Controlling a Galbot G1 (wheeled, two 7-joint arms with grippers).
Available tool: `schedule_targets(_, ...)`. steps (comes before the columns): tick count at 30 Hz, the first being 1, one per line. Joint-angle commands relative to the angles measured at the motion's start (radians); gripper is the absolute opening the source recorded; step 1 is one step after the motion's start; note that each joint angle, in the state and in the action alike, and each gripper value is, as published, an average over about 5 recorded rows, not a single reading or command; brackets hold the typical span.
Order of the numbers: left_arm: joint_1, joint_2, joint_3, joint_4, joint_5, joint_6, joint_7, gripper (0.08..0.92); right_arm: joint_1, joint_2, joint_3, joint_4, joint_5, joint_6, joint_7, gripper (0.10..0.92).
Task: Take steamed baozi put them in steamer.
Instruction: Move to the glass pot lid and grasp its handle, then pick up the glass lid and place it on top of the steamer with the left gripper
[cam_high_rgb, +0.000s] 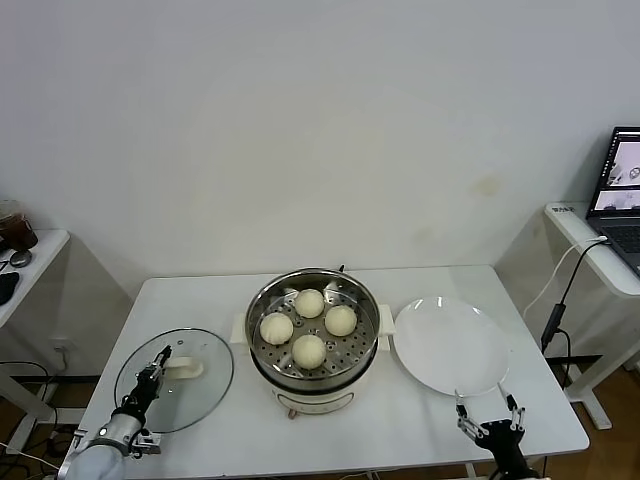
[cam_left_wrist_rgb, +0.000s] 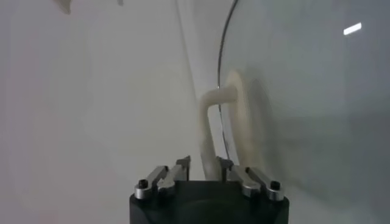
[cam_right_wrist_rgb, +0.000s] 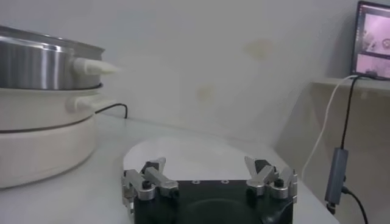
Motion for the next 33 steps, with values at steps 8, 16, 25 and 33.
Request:
schedule_targets(8, 0.225, 0.04, -0.09, -0.348, -0.173, 0.026, 0.019, 0.177, -0.01, -0.009, -0.015, 0.037, -0.01, 0.009, -0.021, 0.823)
schedule_targets(16, 0.37, 0.134, -0.177, -0.598, -0.34, 0.198, 0.074, 0.176, -0.021, -0.024, -0.035, 0.049, 0.015, 0.007, -0.042, 0.823)
schedule_targets(25, 0.337, 0.236, -0.075, -0.916, -0.448, 0.488, 0.325, 0.176, -0.02, -0.021, -0.061, 0.042, 0.004, 0.008, -0.054, 0.823)
schedule_targets(33, 0.062, 0.296, 0.252, -0.916, -0.446, 0.644, 0.418, 0.176, 0.001, 0.003, -0.083, 0.012, -0.082, 0.019, -0.042, 0.823)
